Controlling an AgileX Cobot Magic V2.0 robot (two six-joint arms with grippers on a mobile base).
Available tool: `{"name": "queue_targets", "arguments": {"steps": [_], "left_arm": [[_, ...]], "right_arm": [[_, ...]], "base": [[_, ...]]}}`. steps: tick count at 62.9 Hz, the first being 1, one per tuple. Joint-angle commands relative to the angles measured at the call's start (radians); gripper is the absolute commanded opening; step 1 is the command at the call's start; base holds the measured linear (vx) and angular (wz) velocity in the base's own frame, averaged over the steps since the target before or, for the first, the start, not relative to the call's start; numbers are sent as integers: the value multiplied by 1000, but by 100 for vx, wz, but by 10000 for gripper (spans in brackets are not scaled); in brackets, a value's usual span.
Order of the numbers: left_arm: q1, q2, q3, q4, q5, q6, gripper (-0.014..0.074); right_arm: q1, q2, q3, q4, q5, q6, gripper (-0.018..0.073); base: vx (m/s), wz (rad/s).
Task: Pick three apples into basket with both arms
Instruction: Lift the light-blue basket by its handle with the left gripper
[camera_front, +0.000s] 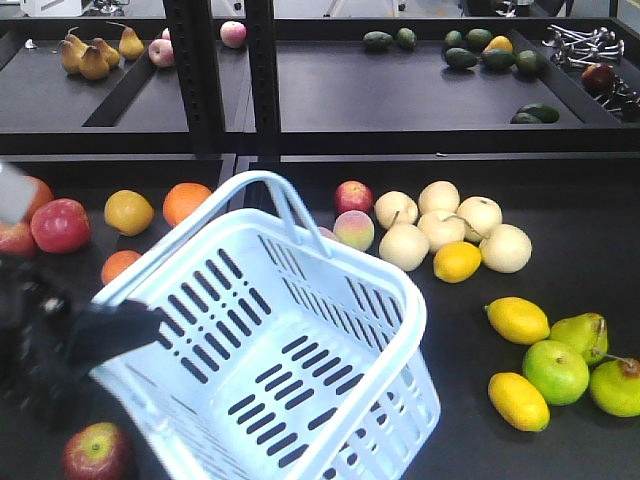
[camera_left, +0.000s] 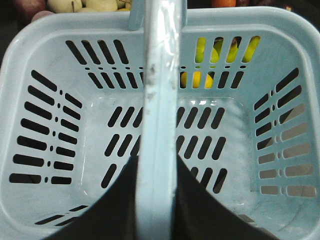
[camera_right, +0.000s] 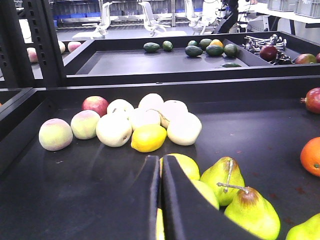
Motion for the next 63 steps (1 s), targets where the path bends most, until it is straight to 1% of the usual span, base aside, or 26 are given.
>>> {"name": "queue_targets", "arguments": {"steps": [1, 10, 23, 37, 63], "left_arm": [[-5, -117, 36, -84, -122, -15, -8], [-5, -226, 79, -83, -119, -15, -8], [-5, -297, 82, -81, -107, -15, -8], [-5, -306, 82, -79, -72, -15, -8], [-5, -306, 82, -79, -71, -15, -8]], "right_arm": [[-7, -14, 12, -12, -69, -8, -4], [-7, -14, 12, -12, -70, -8, -4], [-7, -14, 12, -12, -70, -8, -4], [-7, -14, 12, -12, -70, -8, -4], [-7, -14, 12, -12, -70, -8, -4]], "base": [[0, 0], [0, 0], [0, 0], [0, 0], [0, 0]]}}
